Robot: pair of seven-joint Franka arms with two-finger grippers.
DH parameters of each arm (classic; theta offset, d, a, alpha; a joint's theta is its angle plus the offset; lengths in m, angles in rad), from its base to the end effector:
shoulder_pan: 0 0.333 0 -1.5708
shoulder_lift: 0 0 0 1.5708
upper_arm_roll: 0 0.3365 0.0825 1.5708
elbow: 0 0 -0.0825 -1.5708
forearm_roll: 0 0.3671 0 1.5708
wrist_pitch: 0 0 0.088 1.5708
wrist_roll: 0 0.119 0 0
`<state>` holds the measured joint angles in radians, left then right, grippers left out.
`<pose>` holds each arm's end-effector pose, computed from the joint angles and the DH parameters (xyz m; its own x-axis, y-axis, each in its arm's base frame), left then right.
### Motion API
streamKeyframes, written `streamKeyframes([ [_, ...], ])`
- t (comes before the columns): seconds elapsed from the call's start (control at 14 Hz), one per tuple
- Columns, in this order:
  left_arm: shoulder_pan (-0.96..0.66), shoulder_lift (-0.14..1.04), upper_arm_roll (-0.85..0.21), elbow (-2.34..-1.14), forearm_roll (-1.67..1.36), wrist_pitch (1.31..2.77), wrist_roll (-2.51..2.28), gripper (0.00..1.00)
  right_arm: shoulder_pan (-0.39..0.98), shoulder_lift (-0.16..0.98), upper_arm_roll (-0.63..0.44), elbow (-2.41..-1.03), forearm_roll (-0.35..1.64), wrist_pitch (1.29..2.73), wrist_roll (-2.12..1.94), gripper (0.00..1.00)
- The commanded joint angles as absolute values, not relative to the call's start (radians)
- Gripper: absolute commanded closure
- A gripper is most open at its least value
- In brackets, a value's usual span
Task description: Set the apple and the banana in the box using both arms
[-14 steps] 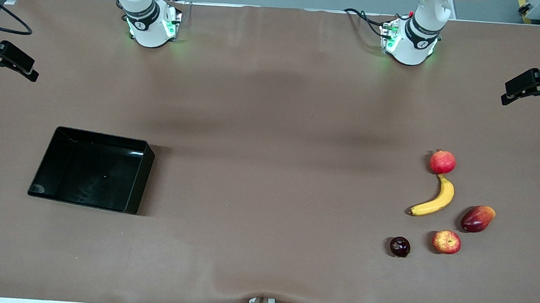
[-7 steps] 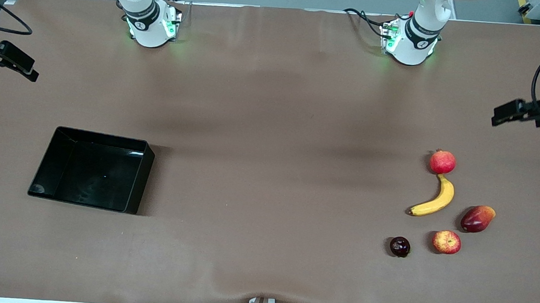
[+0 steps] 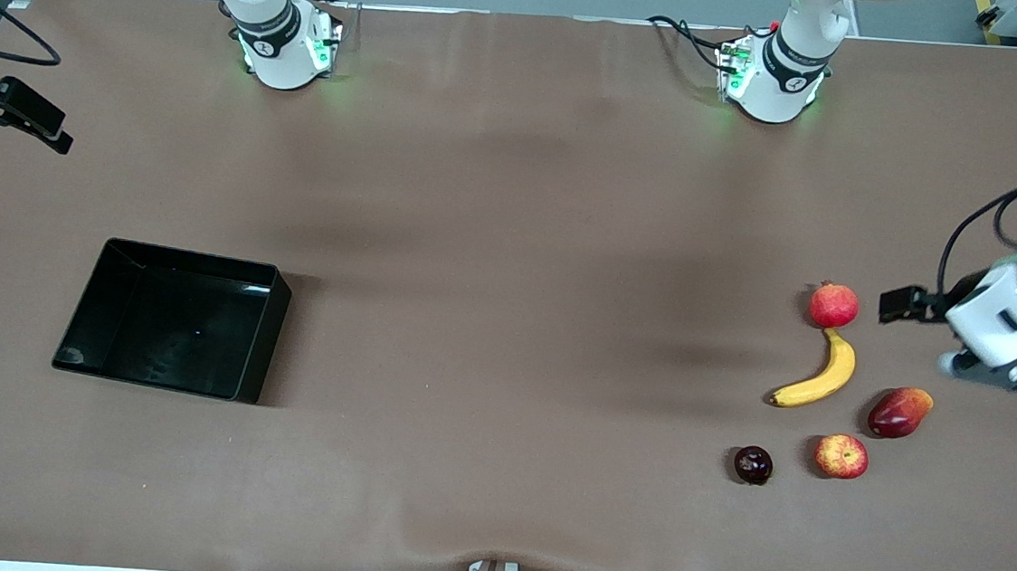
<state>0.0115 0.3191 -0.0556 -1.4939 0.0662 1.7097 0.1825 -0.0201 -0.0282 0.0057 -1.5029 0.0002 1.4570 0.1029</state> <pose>0.6352 -0.0165 0.4916 0.9665 -0.2321 -0.1096 -0.2364 -0.9713 -0.0274 0.5163 -0.0074 0.6685 0.9930 -0.1170 -0.0176 -0.1170 -0.9931 0.0018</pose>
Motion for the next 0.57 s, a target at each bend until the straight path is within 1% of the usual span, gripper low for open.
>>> streamKeyframes([
  [0.0, 0.02, 0.376, -0.055, -1.462, 0.084, 1.753, 0.316, 0.0, -0.037, -0.035, 0.015, -1.496, 0.017, 1.443, 0.114, 0.0],
  [0.21, 0.05, 0.425, -0.054, -1.46, 0.08, 1.814, 0.483, 0.0, -0.037, -0.035, 0.015, -1.497, 0.017, 1.443, 0.114, 0.0],
  [0.5, 0.081, 0.503, -0.057, -1.457, 0.074, 1.968, 0.691, 0.0, -0.037, -0.035, 0.015, -1.496, 0.017, 1.443, 0.114, 0.0],
])
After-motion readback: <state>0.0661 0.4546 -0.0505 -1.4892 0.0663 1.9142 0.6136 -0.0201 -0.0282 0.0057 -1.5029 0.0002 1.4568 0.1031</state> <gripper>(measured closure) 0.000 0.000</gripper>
